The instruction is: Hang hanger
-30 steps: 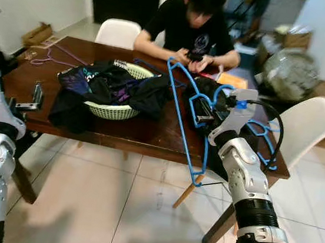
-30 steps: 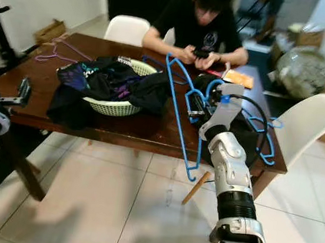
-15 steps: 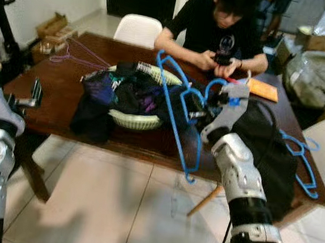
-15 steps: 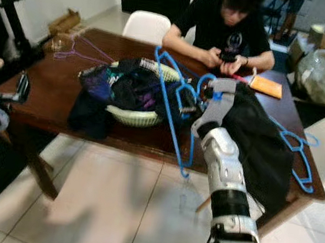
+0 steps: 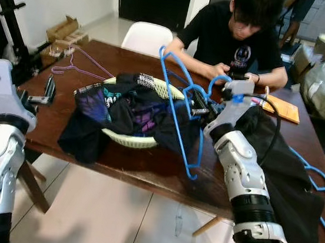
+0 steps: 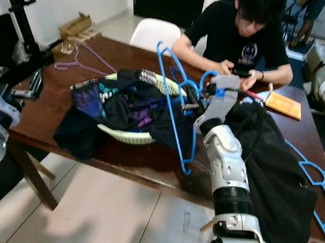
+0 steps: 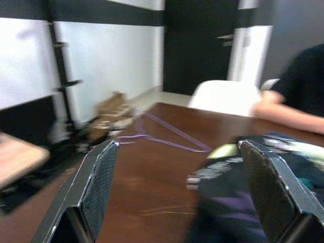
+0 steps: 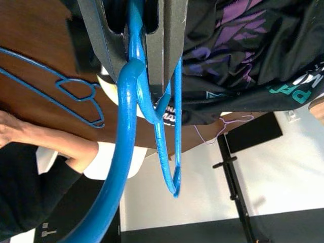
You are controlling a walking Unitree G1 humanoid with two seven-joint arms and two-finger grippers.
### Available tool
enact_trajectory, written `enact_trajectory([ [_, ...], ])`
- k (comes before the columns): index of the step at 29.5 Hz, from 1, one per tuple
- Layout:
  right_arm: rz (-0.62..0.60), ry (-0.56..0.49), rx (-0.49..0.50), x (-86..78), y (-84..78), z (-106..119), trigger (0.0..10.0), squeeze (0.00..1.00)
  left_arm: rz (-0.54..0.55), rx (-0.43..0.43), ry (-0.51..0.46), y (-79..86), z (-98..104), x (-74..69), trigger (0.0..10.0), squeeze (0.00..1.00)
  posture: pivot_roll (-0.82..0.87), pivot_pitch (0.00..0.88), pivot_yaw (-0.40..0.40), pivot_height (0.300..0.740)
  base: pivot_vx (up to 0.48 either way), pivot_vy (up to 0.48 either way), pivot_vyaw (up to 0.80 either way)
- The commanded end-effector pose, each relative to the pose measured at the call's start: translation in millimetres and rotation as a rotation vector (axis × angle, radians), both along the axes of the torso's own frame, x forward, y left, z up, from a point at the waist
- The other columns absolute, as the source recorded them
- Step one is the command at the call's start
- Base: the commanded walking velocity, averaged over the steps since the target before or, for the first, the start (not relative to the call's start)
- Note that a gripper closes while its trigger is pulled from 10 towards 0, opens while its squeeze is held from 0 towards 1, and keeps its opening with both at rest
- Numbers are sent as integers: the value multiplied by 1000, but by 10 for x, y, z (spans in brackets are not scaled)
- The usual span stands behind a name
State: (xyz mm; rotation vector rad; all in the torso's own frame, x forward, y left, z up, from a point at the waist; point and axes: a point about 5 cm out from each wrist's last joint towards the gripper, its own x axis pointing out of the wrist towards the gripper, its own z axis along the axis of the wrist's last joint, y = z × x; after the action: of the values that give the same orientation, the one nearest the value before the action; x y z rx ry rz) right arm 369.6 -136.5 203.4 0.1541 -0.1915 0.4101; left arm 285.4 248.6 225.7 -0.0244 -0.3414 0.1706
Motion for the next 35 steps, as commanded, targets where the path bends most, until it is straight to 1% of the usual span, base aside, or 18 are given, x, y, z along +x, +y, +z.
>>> enact_trajectory([
  [1,-11,11,11,7,-30,-12,10000,0,-46,-6,-5,-66,13,-5,10000,0,132,0,-29,740,0,0,0],
  [3,-21,19,25,17,-52,-2,10000,0,-132,-11,-10,-182,20,8,10000,0,132,0,-29,740,0,0,-400],
  [4,-21,19,25,17,-52,-2,10000,0,-132,-11,-10,-182,20,8,10000,0,132,0,-29,740,0,0,-800],
  [5,-30,21,25,27,-78,14,10000,0,-200,-8,-10,-289,29,18,10000,0,130,0,-27,740,0,0,-800],
  [10,-43,13,13,32,-105,32,10000,0,-217,1,-7,-312,36,32,10000,0,127,0,-25,740,0,0,-800],
  [13,-49,2,19,32,-123,52,10000,0,-184,6,-5,-254,40,49,10000,0,124,0,-22,740,0,0,-800],
  [14,-43,-10,-2,23,-111,58,10000,0,-57,-11,9,-80,24,51,10000,0,122,0,-22,740,0,0,0],
  [17,-40,-12,-10,20,-105,57,10000,0,-18,-19,15,-24,16,48,10000,0,121,0,-22,740,0,0,0],
  [18,-37,-13,-17,17,-99,52,10000,0,61,-39,32,96,-20,32,10000,0,122,0,-24,740,0,0,0],
  [19,-36,-13,-20,15,-95,49,10000,0,108,-52,44,169,-45,19,10000,0,122,0,-24,740,0,0,0],
  [20,-36,-13,-20,15,-95,49,10000,0,108,-52,44,169,-45,19,10000,0,122,0,-24,740,0,0,0],
  [22,-33,-19,-34,13,-91,52,10000,0,183,-81,76,312,-123,-19,10000,0,124,0,-31,740,0,0,0],
  [27,-30,-26,-61,17,-77,58,10000,0,214,-126,106,397,-236,-37,10000,0,123,0,-34,740,0,0,0],
  [28,-30,-27,-37,20,-78,71,10000,0,219,-144,116,411,-281,-32,10000,0,119,0,-35,740,0,0,0],
  [31,-43,-26,-40,25,-86,77,10000,0,215,-178,125,419,-328,-16,10000,0,114,0,-36,740,0,0,0],
  [33,-54,-18,-35,32,-101,78,10000,0,198,-215,135,412,-380,56,10000,0,112,0,-39,740,0,0,0],
  [34,-54,-18,-35,32,-101,78,10000,0,198,-215,135,412,-380,56,10000,0,112,0,-39,740,0,0,0],
  [35,-56,-15,-36,34,-106,77,10000,0,184,-226,140,394,-387,115,10000,0,112,0,-39,740,0,0,0],
])
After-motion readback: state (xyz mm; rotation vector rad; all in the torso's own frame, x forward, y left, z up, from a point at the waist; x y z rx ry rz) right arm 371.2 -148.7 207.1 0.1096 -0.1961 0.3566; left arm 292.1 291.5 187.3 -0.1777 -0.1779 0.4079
